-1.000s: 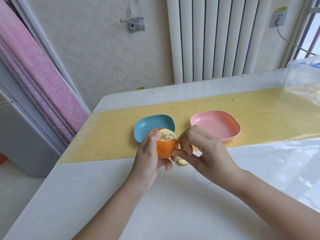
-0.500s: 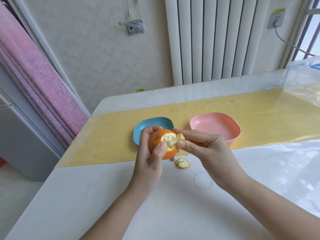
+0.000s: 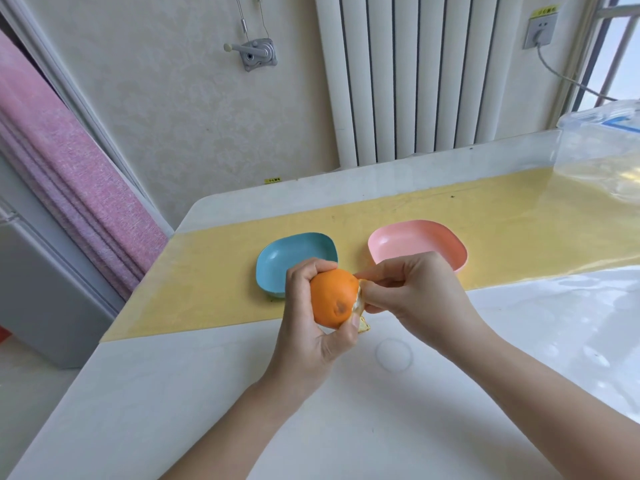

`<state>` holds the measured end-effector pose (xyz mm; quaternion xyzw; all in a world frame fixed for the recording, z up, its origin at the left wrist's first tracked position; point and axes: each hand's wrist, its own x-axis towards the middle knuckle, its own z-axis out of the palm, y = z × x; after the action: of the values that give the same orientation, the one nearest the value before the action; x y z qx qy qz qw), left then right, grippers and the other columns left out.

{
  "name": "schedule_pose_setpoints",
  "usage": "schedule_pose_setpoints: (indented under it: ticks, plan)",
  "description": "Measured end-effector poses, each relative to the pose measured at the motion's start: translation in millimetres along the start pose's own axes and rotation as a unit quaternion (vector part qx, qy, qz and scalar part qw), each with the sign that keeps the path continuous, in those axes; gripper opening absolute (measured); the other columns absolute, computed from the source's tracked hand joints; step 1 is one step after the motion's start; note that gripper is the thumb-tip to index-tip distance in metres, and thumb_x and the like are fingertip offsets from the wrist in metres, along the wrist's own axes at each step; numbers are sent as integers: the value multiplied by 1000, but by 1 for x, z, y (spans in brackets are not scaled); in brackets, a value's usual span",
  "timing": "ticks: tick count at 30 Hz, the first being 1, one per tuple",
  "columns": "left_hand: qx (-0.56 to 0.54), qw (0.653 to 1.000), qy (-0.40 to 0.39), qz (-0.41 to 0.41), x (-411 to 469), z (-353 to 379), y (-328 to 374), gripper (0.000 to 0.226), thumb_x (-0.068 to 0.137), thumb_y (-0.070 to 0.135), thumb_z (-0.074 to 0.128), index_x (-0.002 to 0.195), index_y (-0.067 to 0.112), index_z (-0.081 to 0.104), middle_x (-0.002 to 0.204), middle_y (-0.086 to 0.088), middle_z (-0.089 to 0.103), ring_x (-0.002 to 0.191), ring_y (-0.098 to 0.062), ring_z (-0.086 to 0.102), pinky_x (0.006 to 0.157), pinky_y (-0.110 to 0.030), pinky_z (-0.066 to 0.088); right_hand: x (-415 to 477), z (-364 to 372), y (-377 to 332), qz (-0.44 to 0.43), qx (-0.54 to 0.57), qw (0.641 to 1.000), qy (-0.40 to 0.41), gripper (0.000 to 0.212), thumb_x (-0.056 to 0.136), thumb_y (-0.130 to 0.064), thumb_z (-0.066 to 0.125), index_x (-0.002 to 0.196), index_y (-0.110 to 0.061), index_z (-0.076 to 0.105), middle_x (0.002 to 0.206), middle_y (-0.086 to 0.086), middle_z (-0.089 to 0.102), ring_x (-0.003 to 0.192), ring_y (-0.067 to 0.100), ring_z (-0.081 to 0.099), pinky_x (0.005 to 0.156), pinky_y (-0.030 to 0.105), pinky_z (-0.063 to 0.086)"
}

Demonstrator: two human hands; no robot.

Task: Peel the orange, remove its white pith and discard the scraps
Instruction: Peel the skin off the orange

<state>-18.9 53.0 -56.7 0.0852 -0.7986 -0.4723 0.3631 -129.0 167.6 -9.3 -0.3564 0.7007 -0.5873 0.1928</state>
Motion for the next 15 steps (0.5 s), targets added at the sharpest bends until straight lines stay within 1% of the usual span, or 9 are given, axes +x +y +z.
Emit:
schedule_pose_setpoints:
  ticks: [3,6,7,8,9,10,12,14,15]
  plan:
    - [10,999,16,26,0,5,3,50,76,34,65,119,34,40,116,-3,42,100,-16,56,78,-20,47,1,0,1,1,20,1000,16,18,74,-1,66,71,-16,76,59,2,70,58,12,68,53,15,50]
    - [5,998,25,53,-1,7,7,50,76,29,65,119,28,39,115,2,43,94,-4,57,74,-14,47,3,1,3,17,73,997,15,20,74,1,65,70,-15,76,62,4,71,61,15,69,61,21,55]
    - [-18,999,19,39,-1,8,9,51,75,27,65,119,26,39,114,7,45,91,-3,58,73,-16,49,4,1,4,11,80,997,20,20,75,1,64,71,-15,76,62,2,72,62,15,70,63,21,56]
    - [-56,998,9,10,-1,8,11,53,74,28,67,120,25,40,112,12,48,89,-3,60,71,-19,51,4,2,5,-8,70,997,31,20,75,1,64,73,-15,76,61,-2,71,60,11,69,61,18,54]
    - [-97,995,1,-27,1,9,11,56,72,30,67,121,25,41,110,12,50,87,-4,61,70,-22,53,3,3,5,-46,37,997,55,20,76,1,64,74,-15,76,58,-8,69,56,5,65,58,12,49]
    - [-130,989,-7,-66,3,9,11,58,71,35,66,121,23,43,110,7,53,87,-6,62,69,-24,54,2,3,6,-101,-14,991,86,20,76,1,65,75,-15,77,55,-11,67,55,3,63,55,9,45]
    - [-172,973,-32,-150,8,6,9,64,69,52,63,118,13,49,101,-8,62,81,-15,67,63,-27,54,3,2,8,-236,-124,956,125,16,76,-3,68,80,-15,77,61,-9,66,59,6,61,53,13,45]
    - [-194,955,-68,-215,9,2,8,72,69,63,56,108,2,54,81,-12,66,61,-24,63,49,-29,48,4,2,14,-322,-183,924,96,13,78,-9,68,87,-13,77,70,-4,66,62,8,58,56,14,45]
    - [-201,950,-76,-228,9,0,7,70,70,62,53,104,1,54,76,-10,65,55,-23,58,45,-27,43,7,0,16,-332,-184,923,60,14,81,-12,68,93,-12,76,75,-4,65,66,5,58,58,12,45]
